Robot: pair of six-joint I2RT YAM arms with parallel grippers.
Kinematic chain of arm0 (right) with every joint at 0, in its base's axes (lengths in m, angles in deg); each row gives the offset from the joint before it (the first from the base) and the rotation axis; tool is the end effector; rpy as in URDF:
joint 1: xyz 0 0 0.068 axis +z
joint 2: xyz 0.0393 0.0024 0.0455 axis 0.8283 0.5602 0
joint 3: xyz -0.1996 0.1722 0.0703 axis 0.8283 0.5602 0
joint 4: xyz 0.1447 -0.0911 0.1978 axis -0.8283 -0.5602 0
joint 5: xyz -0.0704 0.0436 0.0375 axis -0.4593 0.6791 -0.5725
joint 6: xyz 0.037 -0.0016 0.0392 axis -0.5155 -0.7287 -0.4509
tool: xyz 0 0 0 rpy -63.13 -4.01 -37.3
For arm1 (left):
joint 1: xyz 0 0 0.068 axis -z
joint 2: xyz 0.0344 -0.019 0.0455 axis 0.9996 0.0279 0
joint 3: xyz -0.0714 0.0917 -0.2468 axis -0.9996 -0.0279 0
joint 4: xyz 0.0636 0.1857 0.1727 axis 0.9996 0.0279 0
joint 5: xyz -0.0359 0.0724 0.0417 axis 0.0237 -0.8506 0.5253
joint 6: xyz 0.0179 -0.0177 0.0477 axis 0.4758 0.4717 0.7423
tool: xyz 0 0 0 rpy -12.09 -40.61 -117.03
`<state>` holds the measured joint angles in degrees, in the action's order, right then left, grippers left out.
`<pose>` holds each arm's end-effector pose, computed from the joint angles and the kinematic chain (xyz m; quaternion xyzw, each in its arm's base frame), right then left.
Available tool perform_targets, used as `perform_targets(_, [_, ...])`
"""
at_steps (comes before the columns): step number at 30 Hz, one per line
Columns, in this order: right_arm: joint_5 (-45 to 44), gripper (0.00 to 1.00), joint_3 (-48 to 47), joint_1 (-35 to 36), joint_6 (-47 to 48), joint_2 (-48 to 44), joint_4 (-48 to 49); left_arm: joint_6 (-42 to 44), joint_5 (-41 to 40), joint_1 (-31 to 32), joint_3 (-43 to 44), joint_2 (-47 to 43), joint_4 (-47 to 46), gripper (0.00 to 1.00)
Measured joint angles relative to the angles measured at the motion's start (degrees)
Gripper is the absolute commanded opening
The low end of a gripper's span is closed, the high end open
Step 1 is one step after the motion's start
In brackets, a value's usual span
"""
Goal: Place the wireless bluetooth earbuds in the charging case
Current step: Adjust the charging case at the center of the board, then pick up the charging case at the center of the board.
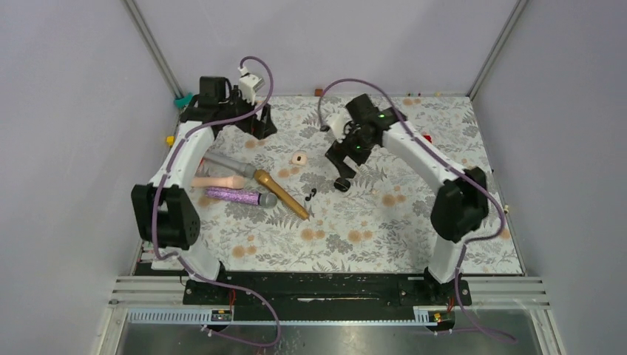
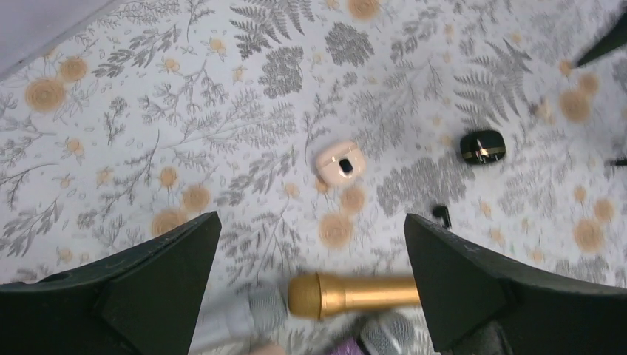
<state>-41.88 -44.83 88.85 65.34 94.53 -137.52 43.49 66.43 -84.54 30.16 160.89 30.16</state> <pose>0.3414 0.2319 0.2742 -0.5283 0.8056 0.1309 0.2341 0.3556 -0.0456 0.3393 0.3026 0.8126 -0.2324 0.4407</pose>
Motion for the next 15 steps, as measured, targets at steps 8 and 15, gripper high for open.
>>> perform_targets(8, [2.8, 1.00, 5.3, -15.3, -8.8, -16.1, 0.3, -9.8, -11.9, 10.8, 13.1, 18.8, -1.1, 0.99])
perform_targets(15, [6.9, 1.00, 10.7, -25.8, -15.8, -22.5, 1.0, -16.9, -17.0, 15.0, 18.0, 31.2, 1.7, 0.93])
